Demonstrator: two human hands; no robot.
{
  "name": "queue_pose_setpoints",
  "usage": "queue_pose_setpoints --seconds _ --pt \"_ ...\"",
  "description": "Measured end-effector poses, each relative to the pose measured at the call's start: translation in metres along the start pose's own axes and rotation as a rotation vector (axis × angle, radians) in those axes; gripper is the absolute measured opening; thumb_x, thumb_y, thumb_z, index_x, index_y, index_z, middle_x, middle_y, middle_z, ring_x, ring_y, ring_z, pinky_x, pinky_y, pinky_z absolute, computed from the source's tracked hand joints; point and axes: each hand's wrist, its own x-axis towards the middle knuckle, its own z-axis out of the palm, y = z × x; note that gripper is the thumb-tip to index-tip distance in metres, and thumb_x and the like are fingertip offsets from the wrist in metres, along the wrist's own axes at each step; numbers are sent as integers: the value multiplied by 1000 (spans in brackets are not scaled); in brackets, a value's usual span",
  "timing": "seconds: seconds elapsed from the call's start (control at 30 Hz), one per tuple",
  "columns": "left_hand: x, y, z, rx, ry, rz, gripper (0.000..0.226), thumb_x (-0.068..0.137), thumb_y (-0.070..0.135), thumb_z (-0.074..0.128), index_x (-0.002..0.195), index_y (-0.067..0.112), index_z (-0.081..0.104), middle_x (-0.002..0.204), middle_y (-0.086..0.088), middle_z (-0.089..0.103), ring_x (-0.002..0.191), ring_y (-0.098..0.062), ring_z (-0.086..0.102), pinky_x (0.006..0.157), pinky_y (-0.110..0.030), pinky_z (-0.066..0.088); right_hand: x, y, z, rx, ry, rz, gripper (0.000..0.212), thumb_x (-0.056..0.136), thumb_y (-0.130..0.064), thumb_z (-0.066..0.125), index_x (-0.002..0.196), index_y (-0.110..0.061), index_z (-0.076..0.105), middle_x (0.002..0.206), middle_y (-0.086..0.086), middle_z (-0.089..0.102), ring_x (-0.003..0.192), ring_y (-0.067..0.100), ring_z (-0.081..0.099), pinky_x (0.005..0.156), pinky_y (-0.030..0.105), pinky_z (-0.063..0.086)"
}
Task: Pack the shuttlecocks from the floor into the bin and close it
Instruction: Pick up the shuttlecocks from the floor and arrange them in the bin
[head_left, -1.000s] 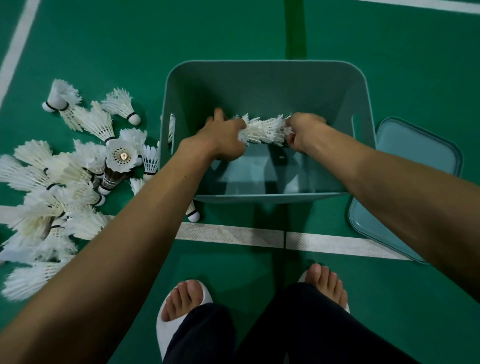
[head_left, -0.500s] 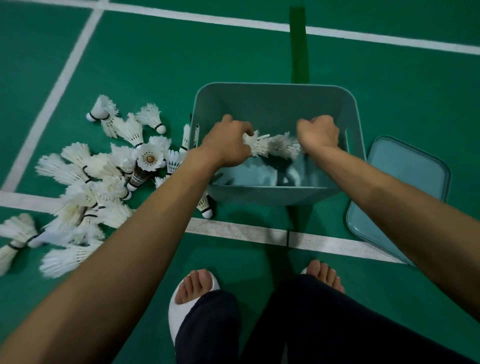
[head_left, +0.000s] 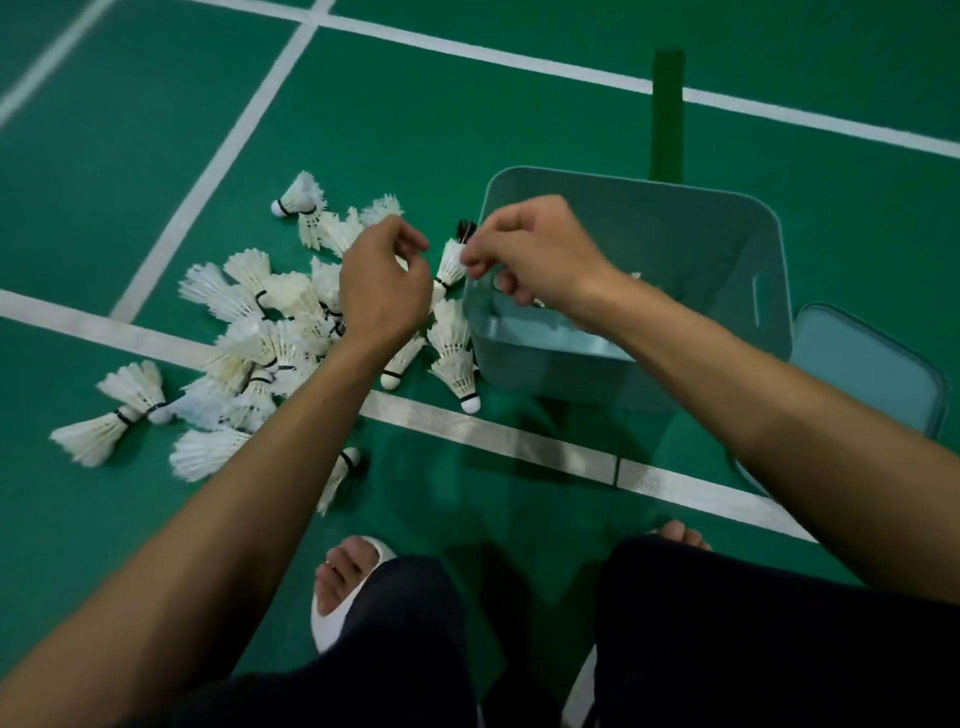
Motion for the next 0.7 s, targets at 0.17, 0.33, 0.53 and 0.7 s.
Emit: queue_pose_setpoints --seconds 0.17,0.33,0.53,0.7 --pt "0 -59 -15 163 -225 -270 9 85 7 60 78 13 59 68 -1 59 69 -24 56 53 -28 35 21 -14 70 -301 -324 -90 19 91 0 53 91 2 72 86 16 72 72 26 70 61 39 62" --pt "-19 -103 9 240 -409 -401 22 96 23 53 97 2 63 100 -18 68 79 -28 54 65 -34 37 65 -18 128 -912 -499 -168 21 92 -3 57 72 -8 50 68 6 47 58 17 43 48 32 34" --pt "-17 -121 45 237 -448 -446 78 87 59 67 135 2 44 138 -20 47 117 -41 55 96 -52 50 114 -5 139 -1265 -592 20 14 89 1 54 81 -9 50 78 4 50 66 19 49 62 32 42" --pt "-5 -127 56 200 -366 -432 46 76 47 67 94 5 60 94 -13 59 88 -37 60 64 -38 45 129 7 138 -1503 -693 88 7 90 -7 62 95 -13 62 89 1 56 62 14 45 50 29 31"
